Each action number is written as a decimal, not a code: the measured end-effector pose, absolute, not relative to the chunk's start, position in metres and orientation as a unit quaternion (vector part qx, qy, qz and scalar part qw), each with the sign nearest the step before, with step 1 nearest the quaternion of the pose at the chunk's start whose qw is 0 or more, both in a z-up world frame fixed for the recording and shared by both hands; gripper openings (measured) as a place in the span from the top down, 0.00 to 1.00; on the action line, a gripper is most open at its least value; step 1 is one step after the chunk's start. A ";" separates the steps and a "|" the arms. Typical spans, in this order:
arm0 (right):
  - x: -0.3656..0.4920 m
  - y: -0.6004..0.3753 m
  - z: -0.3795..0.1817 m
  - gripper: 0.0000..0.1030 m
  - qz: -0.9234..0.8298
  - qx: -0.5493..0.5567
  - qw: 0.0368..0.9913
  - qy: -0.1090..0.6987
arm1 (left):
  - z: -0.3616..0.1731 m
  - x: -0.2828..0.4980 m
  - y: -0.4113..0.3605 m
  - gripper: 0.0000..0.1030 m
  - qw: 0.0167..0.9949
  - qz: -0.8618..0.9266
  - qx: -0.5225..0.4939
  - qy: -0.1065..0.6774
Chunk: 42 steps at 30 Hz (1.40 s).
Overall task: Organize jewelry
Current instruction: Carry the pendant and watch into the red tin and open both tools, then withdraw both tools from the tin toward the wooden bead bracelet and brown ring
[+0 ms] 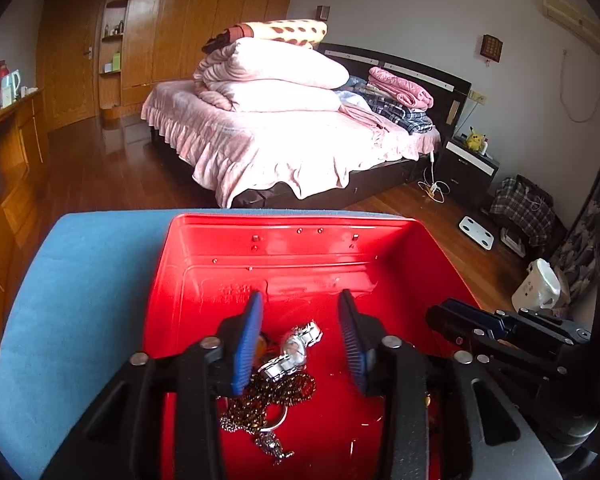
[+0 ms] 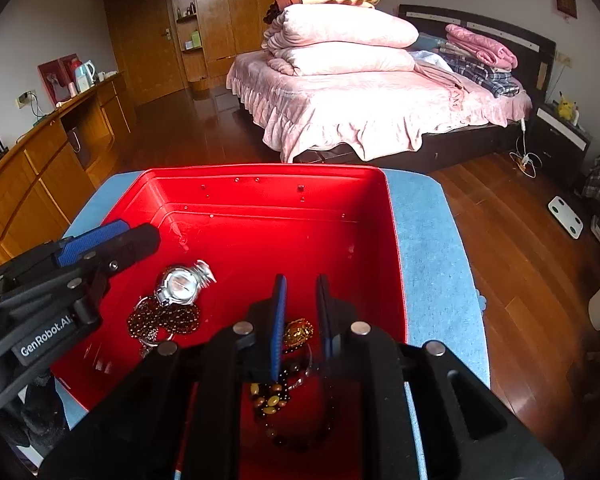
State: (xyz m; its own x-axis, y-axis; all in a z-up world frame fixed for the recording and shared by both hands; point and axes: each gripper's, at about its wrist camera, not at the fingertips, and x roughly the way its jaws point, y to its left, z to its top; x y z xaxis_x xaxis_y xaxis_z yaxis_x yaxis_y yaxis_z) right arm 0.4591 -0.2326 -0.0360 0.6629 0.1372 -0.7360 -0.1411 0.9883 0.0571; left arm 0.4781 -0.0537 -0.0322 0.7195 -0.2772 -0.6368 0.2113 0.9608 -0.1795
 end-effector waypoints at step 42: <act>0.306 -0.193 -0.080 0.64 0.080 0.021 0.900 0.428 | -0.063 0.295 0.029 0.09 0.935 -0.051 -0.030 0.350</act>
